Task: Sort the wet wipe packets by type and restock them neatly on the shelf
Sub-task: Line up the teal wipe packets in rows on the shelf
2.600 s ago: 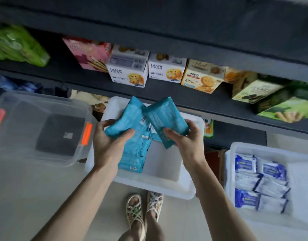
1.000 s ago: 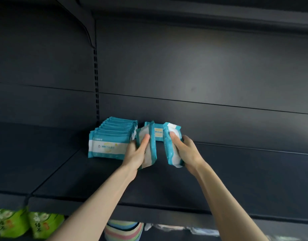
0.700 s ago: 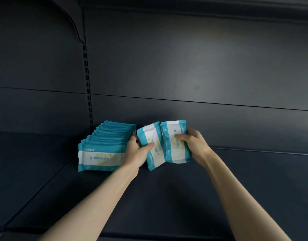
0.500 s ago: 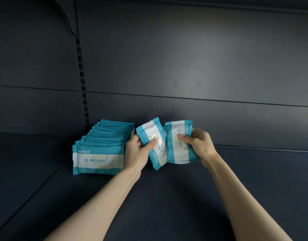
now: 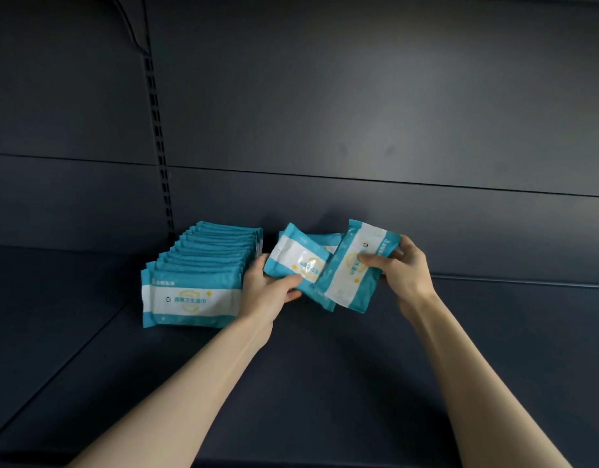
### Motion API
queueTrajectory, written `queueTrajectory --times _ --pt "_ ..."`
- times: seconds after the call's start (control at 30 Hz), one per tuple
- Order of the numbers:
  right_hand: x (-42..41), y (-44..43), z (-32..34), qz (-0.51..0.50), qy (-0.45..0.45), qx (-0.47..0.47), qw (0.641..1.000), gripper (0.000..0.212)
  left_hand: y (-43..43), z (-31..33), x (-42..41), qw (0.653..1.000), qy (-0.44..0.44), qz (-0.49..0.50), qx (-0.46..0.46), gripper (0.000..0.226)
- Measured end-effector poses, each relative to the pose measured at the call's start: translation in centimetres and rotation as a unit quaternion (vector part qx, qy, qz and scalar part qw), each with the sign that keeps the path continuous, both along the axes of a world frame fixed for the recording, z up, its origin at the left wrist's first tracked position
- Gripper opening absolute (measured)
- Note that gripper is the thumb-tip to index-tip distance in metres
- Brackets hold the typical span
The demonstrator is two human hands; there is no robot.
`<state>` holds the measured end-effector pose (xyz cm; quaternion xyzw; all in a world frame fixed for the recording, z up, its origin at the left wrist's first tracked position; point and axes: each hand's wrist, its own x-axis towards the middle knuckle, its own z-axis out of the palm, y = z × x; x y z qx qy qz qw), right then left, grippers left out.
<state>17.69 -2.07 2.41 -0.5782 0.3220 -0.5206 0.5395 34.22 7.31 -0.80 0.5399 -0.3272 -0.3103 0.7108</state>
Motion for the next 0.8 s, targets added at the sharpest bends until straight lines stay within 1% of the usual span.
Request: queueTrajectory --times 0.07,0.13,0.2,0.3,0.37,0.43,0.5,0.57,0.63,0.8 --pt "0.0 0.1 0.0 -0.002 -0.015 0.011 1.0 0.032 0.1 0.1 -0.1 1.0 0.003 0.01 0.004 0.026" --pt "0.0 0.2 0.1 0.003 -0.017 0.018 1.0 0.031 0.1 0.3 -0.3 1.0 0.017 -0.011 0.0 0.019" --pt "0.0 0.3 0.1 0.015 -0.013 0.022 1.0 0.031 0.2 0.1 -0.4 0.999 -0.006 -0.039 0.018 0.014" --pt "0.0 0.5 0.1 0.023 -0.005 0.023 0.999 0.03 0.2 -0.2 -0.4 0.994 -0.026 -0.08 0.075 0.043" --pt "0.0 0.5 0.1 0.017 0.002 0.02 1.0 0.029 0.5 0.0 -0.4 0.99 -0.009 -0.112 0.082 0.045" --pt "0.0 0.4 0.0 0.001 0.003 0.022 1.0 0.03 0.7 0.4 -0.2 0.989 0.01 -0.136 0.061 0.043" --pt "-0.1 0.3 -0.1 -0.014 -0.003 0.028 1.0 0.031 1.1 0.7 -0.2 0.991 -0.004 -0.125 0.044 0.044" --pt "0.0 0.1 -0.4 -0.012 -0.009 0.029 0.999 0.031 1.2 0.8 -0.2 0.994 -0.035 -0.095 0.047 0.036" --pt "0.1 0.1 -0.5 -0.004 -0.005 0.027 1.0 0.03 1.1 0.6 -0.2 0.994 -0.062 -0.079 0.05 0.034" --pt "0.0 -0.1 -0.7 -0.026 -0.019 0.036 0.999 0.014 1.0 0.1 0.1 0.992 -0.116 -0.044 0.039 0.031"
